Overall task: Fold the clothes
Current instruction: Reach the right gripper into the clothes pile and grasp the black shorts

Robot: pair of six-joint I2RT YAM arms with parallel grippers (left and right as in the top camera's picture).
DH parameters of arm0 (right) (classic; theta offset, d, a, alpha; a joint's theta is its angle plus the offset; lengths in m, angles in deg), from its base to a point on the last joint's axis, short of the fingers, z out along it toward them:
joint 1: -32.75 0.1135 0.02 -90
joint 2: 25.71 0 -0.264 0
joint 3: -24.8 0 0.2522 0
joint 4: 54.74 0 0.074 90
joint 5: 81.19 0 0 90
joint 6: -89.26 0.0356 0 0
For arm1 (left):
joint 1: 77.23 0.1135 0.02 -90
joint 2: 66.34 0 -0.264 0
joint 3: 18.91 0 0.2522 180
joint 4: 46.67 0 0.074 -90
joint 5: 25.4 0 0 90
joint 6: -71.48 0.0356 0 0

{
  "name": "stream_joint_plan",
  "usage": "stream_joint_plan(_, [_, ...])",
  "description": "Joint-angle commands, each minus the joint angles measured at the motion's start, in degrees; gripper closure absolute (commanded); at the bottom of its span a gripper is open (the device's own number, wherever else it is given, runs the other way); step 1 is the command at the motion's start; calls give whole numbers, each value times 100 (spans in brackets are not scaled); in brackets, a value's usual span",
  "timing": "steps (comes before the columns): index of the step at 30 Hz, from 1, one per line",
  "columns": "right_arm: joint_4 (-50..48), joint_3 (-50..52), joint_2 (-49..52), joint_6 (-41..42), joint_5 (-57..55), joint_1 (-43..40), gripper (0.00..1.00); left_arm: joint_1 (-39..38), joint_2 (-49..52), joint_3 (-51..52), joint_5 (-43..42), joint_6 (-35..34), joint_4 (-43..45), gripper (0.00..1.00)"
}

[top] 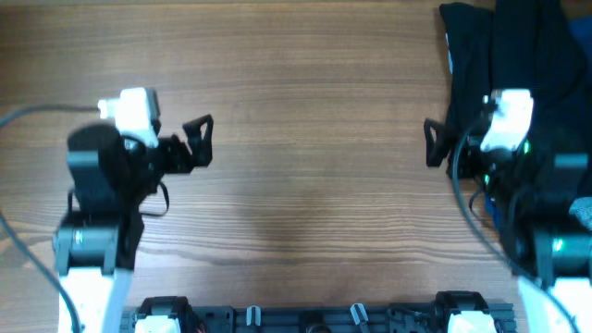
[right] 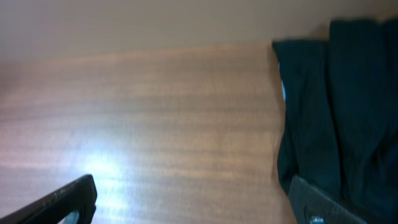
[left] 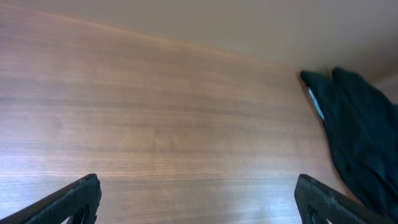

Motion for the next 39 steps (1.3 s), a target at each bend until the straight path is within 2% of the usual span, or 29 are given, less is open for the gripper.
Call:
stream_joint_plan(1, [197, -553, 647, 160, 317, -13, 0, 31, 737, -448, -758, -37, -254, 0])
stream_joint_plan(3, [269, -551, 857, 120, 706, -13, 0, 31, 1034, -448, -977, -39, -264, 0])
stream_joint_plan(7, [420, -551, 1266, 223, 780, -20, 0, 31, 1589, -448, -1261, -98, -553, 0])
stream_joint_plan(9, [476, -551, 1314, 780, 474, -87, 0, 31, 1740, -448, -1401, -96, -603, 0])
stream_joint_plan(11, [702, -551, 1325, 1749, -363, -313, 0, 31, 1864, -448, -1438, -63, -621, 0])
stream_joint_plan(15, [1145, -549, 1327, 2404, -1056, -1113, 0, 31, 1958, -448, -1436, -48, -597, 0])
stream_joint_plan(20, [1143, -402, 1412, 2378, -979, -2288, 0, 31, 1956, -448, -1434, -31, -575, 0])
stream_joint_plan(26, [1102, -317, 2026, 1996, -702, -3370, 0, 31, 1956, -448, -1392, -33, -573, 0])
stream_joint_plan(32, [955, -317, 2889, 1954, -555, -3849, 3, 31, 1956, -448, -1388, -33, -553, 0])
stream_joint_plan(39, [789, -306, 3506, 2033, -557, -3919, 6, 31, 1956, -448, -1303, -33, -553, 0])
